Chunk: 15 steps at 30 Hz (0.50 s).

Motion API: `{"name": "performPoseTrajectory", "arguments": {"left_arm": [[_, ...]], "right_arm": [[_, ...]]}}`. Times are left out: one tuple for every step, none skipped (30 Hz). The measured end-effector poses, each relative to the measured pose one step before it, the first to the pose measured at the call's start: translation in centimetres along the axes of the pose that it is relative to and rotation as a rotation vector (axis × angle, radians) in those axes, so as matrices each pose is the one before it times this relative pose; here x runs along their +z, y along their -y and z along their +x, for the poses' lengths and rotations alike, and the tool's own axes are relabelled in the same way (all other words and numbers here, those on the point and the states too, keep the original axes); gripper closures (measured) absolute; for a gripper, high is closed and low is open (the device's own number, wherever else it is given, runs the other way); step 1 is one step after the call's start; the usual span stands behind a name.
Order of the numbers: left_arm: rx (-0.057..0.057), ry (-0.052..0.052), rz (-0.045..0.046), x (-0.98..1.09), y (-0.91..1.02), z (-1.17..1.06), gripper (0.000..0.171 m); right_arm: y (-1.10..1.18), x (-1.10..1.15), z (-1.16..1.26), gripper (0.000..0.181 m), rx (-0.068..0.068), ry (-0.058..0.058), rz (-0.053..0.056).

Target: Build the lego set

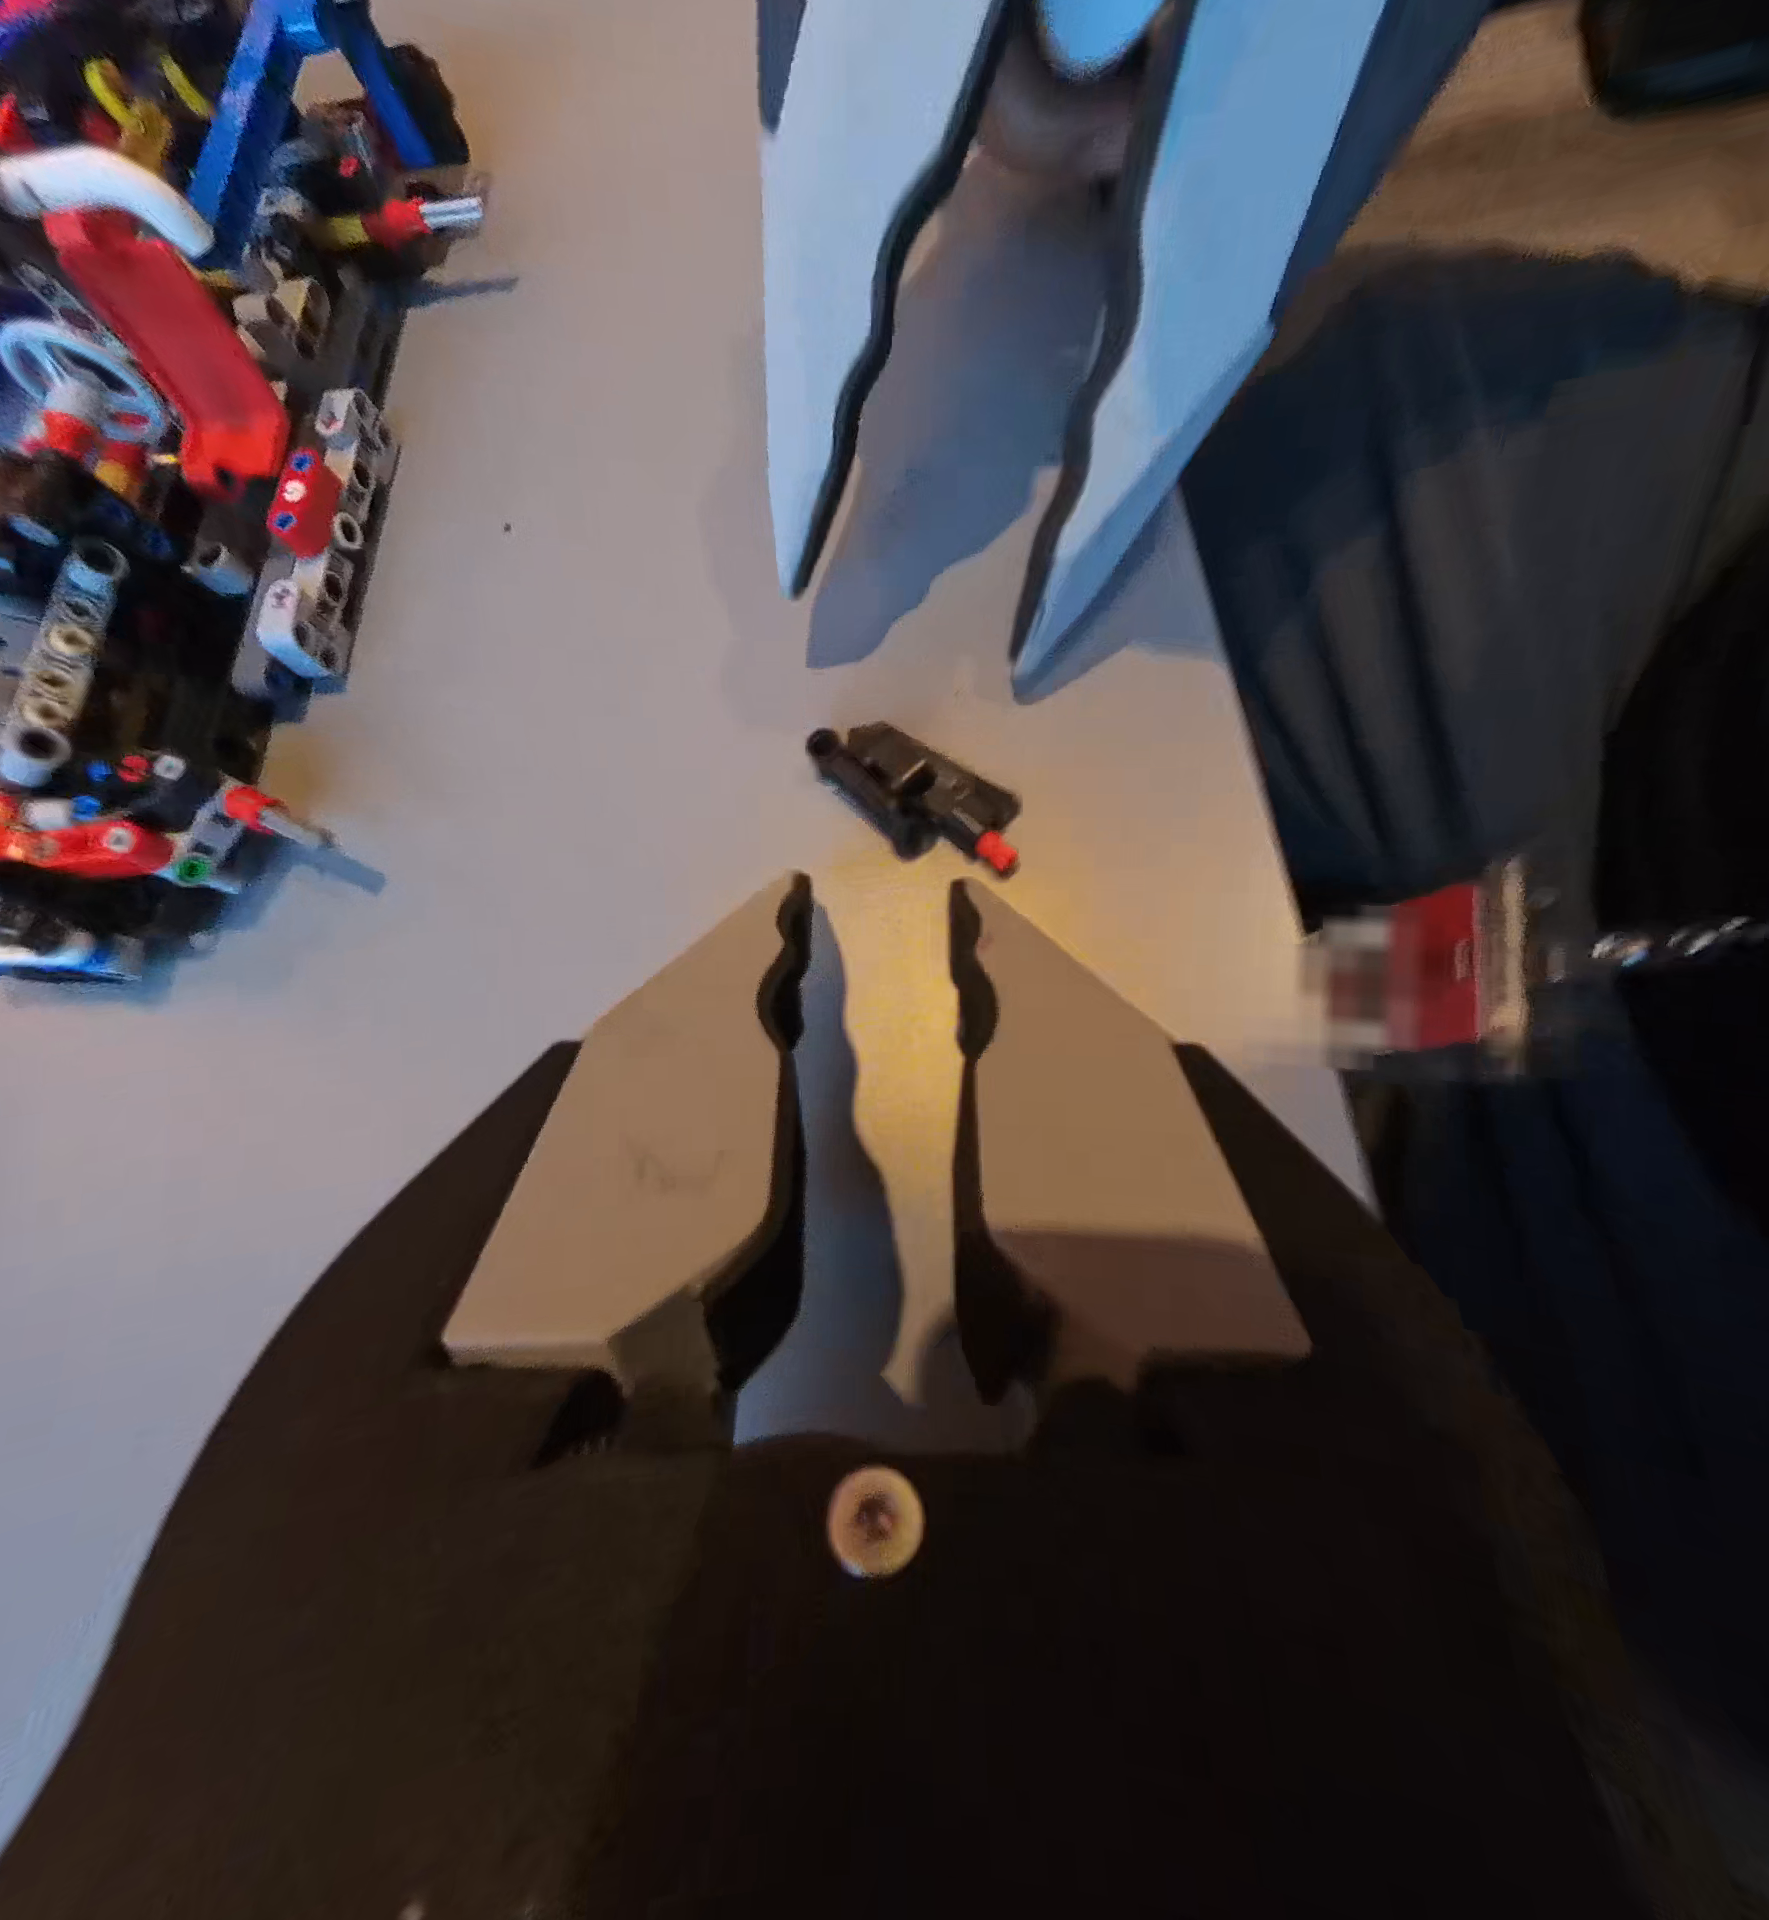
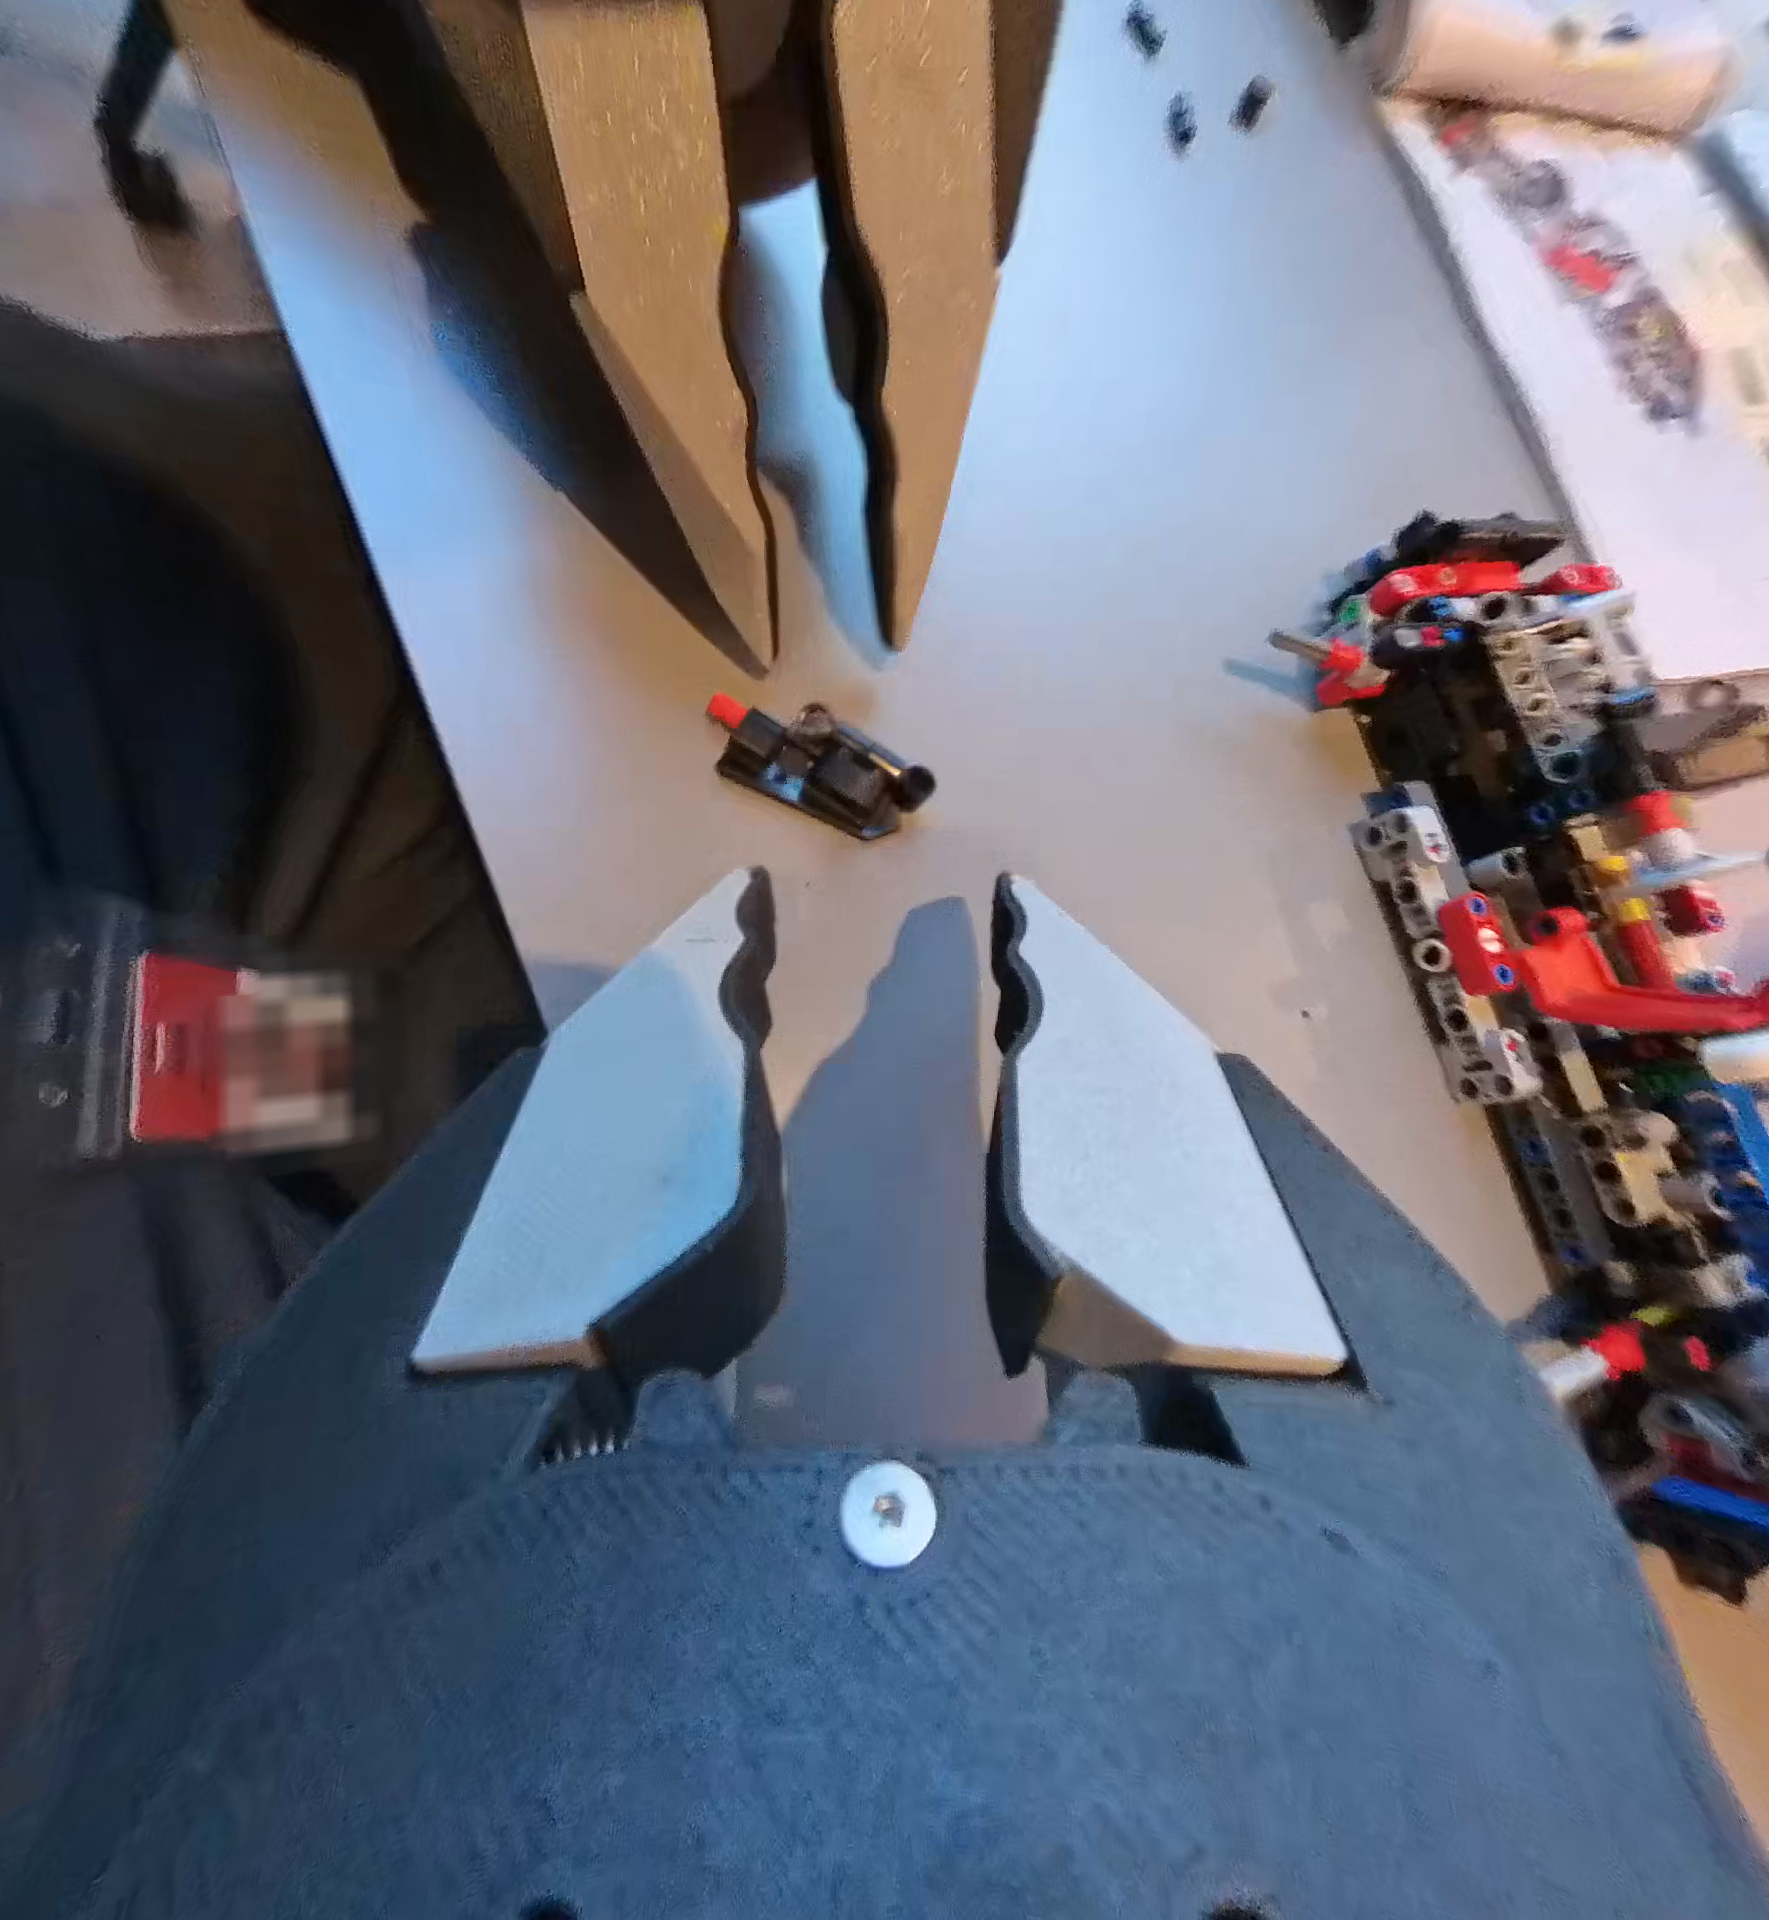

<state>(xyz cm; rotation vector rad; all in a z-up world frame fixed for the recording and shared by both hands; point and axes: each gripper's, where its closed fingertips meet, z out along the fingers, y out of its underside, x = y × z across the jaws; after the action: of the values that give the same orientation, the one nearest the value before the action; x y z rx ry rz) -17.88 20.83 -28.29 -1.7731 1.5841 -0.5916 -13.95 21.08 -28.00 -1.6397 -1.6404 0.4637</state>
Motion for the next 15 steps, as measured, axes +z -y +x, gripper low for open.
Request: {"name": "performPoseTrajectory", "arguments": {"left_arm": [[-0.0412, -0.0139, 0.00646, 0.104, 0.287, 0.54, 0.146], [-0.0296, 0.0071, -0.01043, 0.221, 0.027, 0.297, 0.144], [-0.0182, 0.0229, -0.02753, 0.27, -0.186, 0.062, 0.141], [-0.0141, 0.0153, -0.01281, 0.162, 0.094, 0.138, 0.141], [-0.0153, 0.0153, -0.01989, 0.074, 0.03, 0.061, 0.138], [-0.0207, 0.0217, -0.02125, 0.017, 0.009, -0.105, 0.135], [-0.0202, 0.0136, -0.01748, 0.045, -0.003, -0.008, 0.132], [-0.0211, 0.0054, -0.00712, 0.071, 0.052, 0.129, 0.133], [-0.0209, -0.003, -0.001, 0.132, 0.102, 0.287, 0.135], [-0.0154, -0.0084, 0.00213, 0.164, 0.143, 0.392, 0.136], [-0.0083, -0.0082, 0.00377, 0.162, 0.145, 0.372, 0.138], [-0.004, 0.0126, 0.0028, 0.111, 0.108, 0.002, 0.14], [-0.0066, 0.0132, -0.00032, 0.054, 0.072, -0.079, 0.143], [-0.0085, 0.0141, -0.0038, -0.007, -0.017, -0.186, 0.145], [0.0011, 0.0138, -0.00068, -0.053, -0.046, -0.215, 0.151]], "right_arm": [[-0.169, 0.303, -0.328, 0.14, -0.0068, 0.064, -0.0098], [0.096, 0.342, -0.128, 0.139, -0.0103, 0.0498, -0.0023], [0.278, 0.289, 0.054, 0.138, -0.0272, 0.0345, 0.0028], [0.261, 0.291, 0.244, 0.137, -0.0385, 0.0192, -0.0002], [0.225, 0.275, 0.39, 0.136, -0.0372, 0.009, -0.0008], [0.174, 0.249, 0.295, 0.136, -0.0259, 0.017, 0.0031], [0.14, 0.229, -0.052, 0.137, -0.0116, 0.0395, 0.0078], [0.083, 0.19, -0.356, 0.142, -0.0034, 0.0543, 0.0084], [0.112, 0.156, -0.52, 0.153, -0.0053, 0.0569, 0.0113], [0.156, 0.165, -0.288, 0.159, -0.0085, 0.0329, 0.0152], [0.175, 0.167, -0.059, 0.159, -0.0085, 0.0116, 0.0161], [0.137, 0.13, -0.046, 0.157, -0.003, 0.0084, 0.0141], [0.079, 0.099, -0.202, 0.16, 0.0035, 0.0149, 0.0096], [0.047, 0.059, -0.146, 0.162, 0.0002, 0.0042, 0.0048], [0.024, -0.002, -0.029, 0.163, -0.0147, -0.0132, 0.001]]}}
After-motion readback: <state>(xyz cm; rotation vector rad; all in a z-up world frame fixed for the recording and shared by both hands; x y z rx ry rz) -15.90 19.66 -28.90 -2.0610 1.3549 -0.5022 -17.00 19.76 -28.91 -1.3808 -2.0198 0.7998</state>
